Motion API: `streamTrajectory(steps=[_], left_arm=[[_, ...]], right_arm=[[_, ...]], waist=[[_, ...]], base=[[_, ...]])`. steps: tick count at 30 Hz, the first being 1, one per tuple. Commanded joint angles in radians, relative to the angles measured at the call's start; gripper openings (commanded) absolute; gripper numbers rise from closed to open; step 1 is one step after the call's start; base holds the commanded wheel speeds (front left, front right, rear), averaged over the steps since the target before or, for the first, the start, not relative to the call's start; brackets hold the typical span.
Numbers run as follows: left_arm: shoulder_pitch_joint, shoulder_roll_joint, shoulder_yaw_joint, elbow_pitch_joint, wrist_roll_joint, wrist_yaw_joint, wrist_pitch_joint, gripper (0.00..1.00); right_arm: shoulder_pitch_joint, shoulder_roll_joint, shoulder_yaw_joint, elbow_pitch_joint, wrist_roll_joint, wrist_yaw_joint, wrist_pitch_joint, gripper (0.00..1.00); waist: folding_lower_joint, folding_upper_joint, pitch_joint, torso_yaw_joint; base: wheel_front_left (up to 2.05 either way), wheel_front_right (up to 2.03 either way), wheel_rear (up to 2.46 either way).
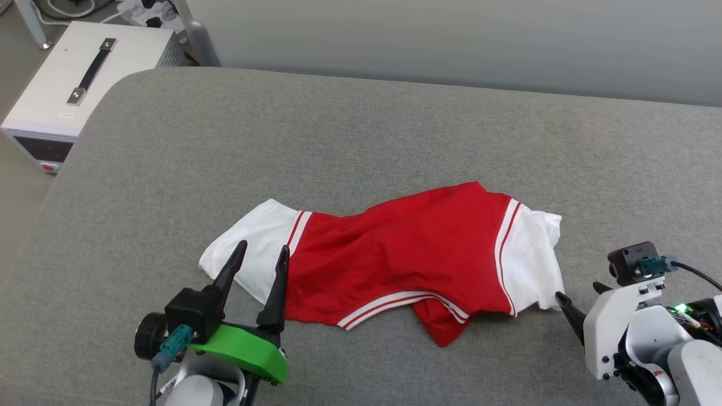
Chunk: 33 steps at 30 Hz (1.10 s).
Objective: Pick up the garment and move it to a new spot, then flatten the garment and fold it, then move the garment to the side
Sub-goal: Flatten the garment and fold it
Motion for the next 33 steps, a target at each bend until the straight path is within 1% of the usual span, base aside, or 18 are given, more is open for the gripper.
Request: streamTrajectory(steps=[1, 6, 11, 12, 13, 14, 18, 22, 26, 33], left_arm=[[-0.021, -0.006, 0.003, 0.003, 0.01, -0.008, -0.006, 1.0], [-0.045, -0.023, 0.012, 0.009, 0.021, -0.018, -0.006, 1.0], [-0.057, -0.037, 0.024, 0.011, 0.032, -0.024, -0.006, 1.0], [-0.057, -0.038, 0.028, 0.012, 0.034, -0.026, -0.006, 1.0], [-0.057, -0.04, 0.031, 0.014, 0.035, -0.027, -0.006, 1.0], [-0.057, -0.041, 0.035, 0.015, 0.037, -0.028, -0.006, 1.0], [-0.054, -0.044, 0.051, 0.025, 0.042, -0.031, -0.006, 1.0], [-0.052, -0.049, 0.058, 0.037, 0.047, -0.035, -0.006, 1.0], [-0.044, -0.051, 0.061, 0.051, 0.049, -0.039, -0.006, 1.0], [-0.037, -0.055, 0.06, 0.065, 0.049, -0.045, -0.006, 1.0]], right_arm=[[-0.026, -0.001, 0.002, 0.014, 0.012, -0.001, 0.018, 1.0], [-0.062, 0.004, 0.001, 0.057, 0.009, -0.001, 0.037, 1.0], [-0.076, 0.013, 0.016, 0.1, 0.015, -0.001, 0.033, 1.0], [-0.077, 0.014, 0.019, 0.111, 0.017, -0.001, 0.034, 0.86], [-0.078, 0.013, 0.024, 0.117, 0.017, -0.001, 0.034, 0.4], [-0.079, 0.013, 0.029, 0.124, 0.017, -0.001, 0.031, 0.0], [-0.084, 0.007, 0.04, 0.138, 0.017, -0.001, 0.003, 0.0], [-0.078, -0.019, 0.023, 0.134, 0.004, -0.001, -0.032, 0.0], [-0.055, -0.069, -0.008, 0.102, -0.018, -0.001, -0.047, 0.0], [0.014, -0.189, -0.104, 0.017, -0.055, -0.001, -0.019, 0.0]], waist=[[0.0, 0.0, 0.028, 0.025], [0.0, 0.0, 0.061, 0.057], [0.0, 0.0, 0.078, 0.069], [0.0, 0.0, 0.08, 0.07], [0.0, 0.0, 0.08, 0.07], [0.0, 0.0, 0.081, 0.069], [0.0, 0.0, 0.074, 0.051], [0.0, 0.0, 0.056, 0.03], [0.0, 0.0, 0.035, 0.003], [0.0, 0.0, 0.027, -0.035]], base=[[0.0, 0.0, 0.0], [0.0, 0.0, 0.0], [0.0, 0.0, 0.0], [0.0, 0.0, 0.0], [0.0, 0.0, 0.0], [0.0, 0.0, 0.0], [0.0, 0.0, 0.0], [0.0, 0.0, 0.0], [0.0, 0.0, 0.0], [0.0, 0.0, 0.0]])
